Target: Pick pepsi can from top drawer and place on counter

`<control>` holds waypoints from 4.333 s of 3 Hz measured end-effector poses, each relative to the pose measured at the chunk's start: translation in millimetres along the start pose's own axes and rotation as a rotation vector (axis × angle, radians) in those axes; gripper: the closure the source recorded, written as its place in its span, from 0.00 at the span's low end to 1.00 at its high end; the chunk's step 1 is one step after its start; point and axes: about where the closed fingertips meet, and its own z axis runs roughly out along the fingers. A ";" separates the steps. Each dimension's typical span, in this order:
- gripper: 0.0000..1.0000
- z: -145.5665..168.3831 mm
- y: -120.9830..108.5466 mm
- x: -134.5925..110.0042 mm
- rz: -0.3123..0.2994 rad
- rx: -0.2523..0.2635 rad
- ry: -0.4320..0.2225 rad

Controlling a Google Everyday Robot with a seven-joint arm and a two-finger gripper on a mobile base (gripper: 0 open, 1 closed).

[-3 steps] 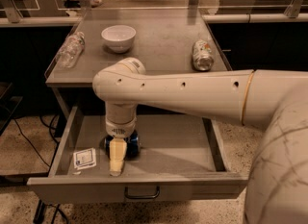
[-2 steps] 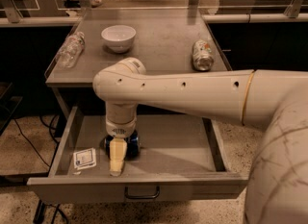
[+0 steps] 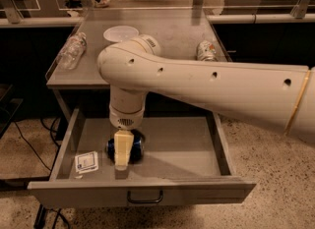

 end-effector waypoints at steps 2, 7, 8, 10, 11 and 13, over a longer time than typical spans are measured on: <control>0.00 57.8 -31.7 6.7 0.060 -0.026 0.027; 0.42 130.2 -59.0 21.5 0.105 -0.079 0.061; 0.65 130.1 -58.9 21.5 0.105 -0.080 0.061; 1.00 102.4 -50.6 28.4 0.129 -0.069 0.039; 1.00 5.8 -21.0 52.5 0.188 0.014 0.005; 1.00 -18.5 -28.0 62.0 0.251 0.067 0.020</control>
Offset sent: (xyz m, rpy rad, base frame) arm 0.0516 0.0053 -0.0800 -0.0349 0.0510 -0.0801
